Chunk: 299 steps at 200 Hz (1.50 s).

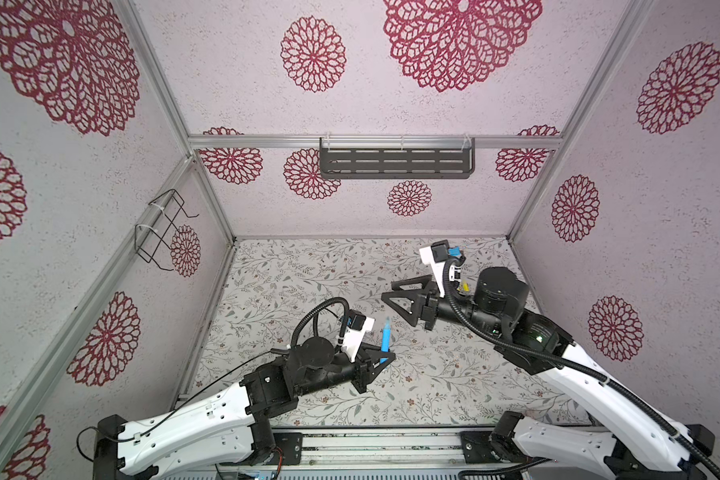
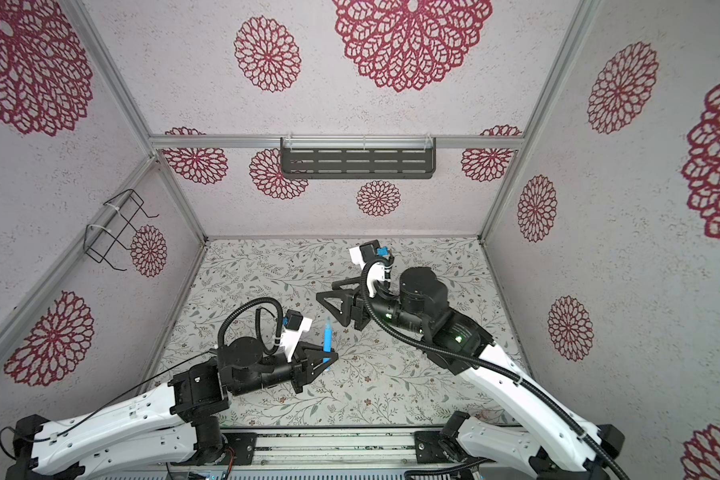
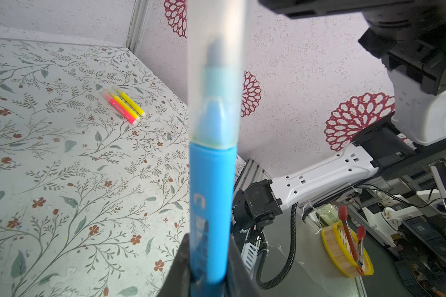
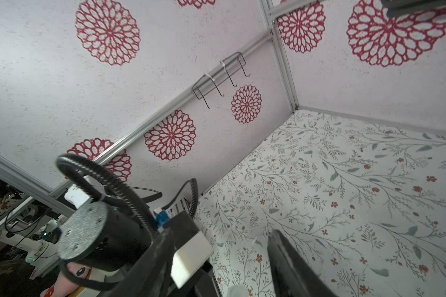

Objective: Insert the pens into the pen caps

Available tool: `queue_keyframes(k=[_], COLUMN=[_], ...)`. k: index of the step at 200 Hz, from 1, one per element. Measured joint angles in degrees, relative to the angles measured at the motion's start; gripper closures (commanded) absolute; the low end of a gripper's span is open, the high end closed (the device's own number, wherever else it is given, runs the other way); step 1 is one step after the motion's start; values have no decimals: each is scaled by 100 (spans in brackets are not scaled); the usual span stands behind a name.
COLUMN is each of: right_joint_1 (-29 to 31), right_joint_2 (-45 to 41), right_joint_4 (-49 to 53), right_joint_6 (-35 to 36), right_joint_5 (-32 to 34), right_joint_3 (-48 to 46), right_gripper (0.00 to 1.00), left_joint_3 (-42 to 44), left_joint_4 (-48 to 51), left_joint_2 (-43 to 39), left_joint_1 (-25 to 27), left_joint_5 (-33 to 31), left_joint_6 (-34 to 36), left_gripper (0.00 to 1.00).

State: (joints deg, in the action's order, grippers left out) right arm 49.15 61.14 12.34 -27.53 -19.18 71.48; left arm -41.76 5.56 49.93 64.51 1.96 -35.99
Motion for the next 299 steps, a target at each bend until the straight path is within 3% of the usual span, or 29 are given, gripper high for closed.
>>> queue_keyframes(k=[31,89,103,142,231,299], right_joint_1=[22,234,271,330,664,892], right_joint_2=[269,273,273,264,-103,-278], right_joint_4=[127,120,125,129,-793,-1329], right_joint_6=[-13,-35,-28,-2,-192,-385], right_joint_5=[-33,-52,-48,-15,496,855], right_joint_3=[-17,-155,-203,-330,-1451,-1792], right_gripper=[41,55,63,100,100,100], left_joint_3=[0,7,24,50,289,330], left_joint_4=[39,120,120,138,470,553], left_joint_2=[0,-17,-22,-20,-76,-275], left_joint_1=[15,37,37,39,46,-17], left_joint_5=[-70,-151,-153,-155,-13,192], left_joint_6=[0,-2,-4,-31,-24,-48], left_gripper=[100,100,100,100,100,100])
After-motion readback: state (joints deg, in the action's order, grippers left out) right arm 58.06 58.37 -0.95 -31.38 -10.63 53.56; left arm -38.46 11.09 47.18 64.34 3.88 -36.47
